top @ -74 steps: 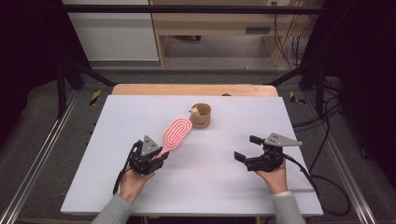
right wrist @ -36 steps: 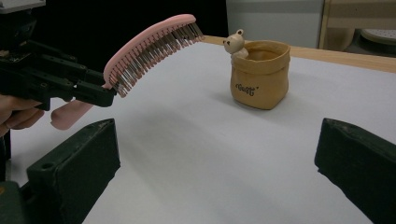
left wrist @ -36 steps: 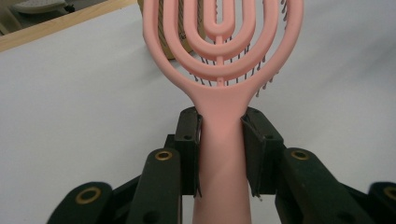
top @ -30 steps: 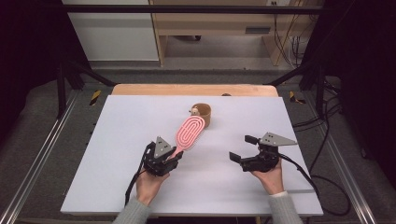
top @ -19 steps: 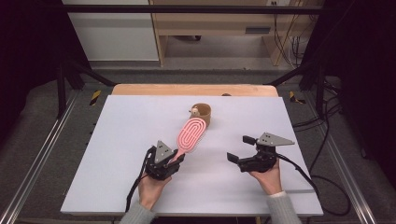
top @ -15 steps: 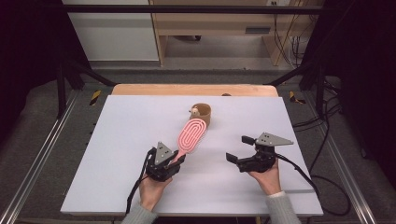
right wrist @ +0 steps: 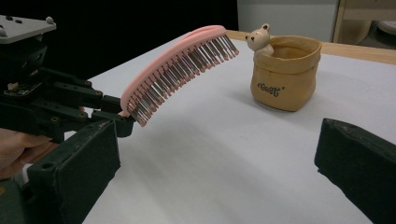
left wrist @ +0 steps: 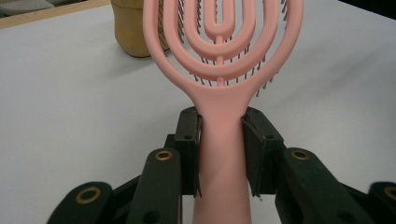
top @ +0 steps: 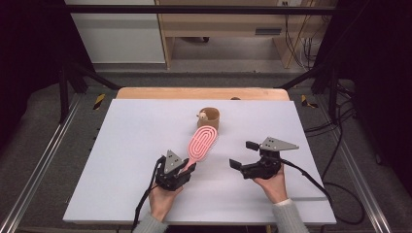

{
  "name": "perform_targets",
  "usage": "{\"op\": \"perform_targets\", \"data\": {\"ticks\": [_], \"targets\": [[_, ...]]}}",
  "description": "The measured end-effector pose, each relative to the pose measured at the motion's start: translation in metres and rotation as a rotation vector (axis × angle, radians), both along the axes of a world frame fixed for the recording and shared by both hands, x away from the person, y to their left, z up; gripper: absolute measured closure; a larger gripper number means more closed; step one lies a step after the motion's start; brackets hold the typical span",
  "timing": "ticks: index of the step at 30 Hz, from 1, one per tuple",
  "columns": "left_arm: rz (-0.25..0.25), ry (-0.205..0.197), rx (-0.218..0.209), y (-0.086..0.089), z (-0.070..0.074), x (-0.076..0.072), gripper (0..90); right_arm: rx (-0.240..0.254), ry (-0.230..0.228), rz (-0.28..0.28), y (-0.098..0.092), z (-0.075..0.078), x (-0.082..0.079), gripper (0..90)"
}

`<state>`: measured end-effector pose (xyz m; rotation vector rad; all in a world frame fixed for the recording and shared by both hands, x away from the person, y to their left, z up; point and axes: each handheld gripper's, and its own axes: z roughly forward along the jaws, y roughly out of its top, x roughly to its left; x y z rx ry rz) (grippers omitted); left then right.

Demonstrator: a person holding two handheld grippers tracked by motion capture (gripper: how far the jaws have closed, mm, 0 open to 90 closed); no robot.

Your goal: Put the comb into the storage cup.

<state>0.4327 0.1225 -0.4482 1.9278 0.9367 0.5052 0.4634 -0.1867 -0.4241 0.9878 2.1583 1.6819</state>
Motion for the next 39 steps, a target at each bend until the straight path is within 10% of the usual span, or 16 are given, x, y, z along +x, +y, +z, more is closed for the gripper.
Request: {"op": "perform_targets", "data": {"ticks": [39], "targets": [[0.015, -0.051, -0.009, -0.007, 0.000, -0.002, 69.3, 0.031, 0.082, -0.024, 0.042, 0.009, 0.015, 1.0]]}}
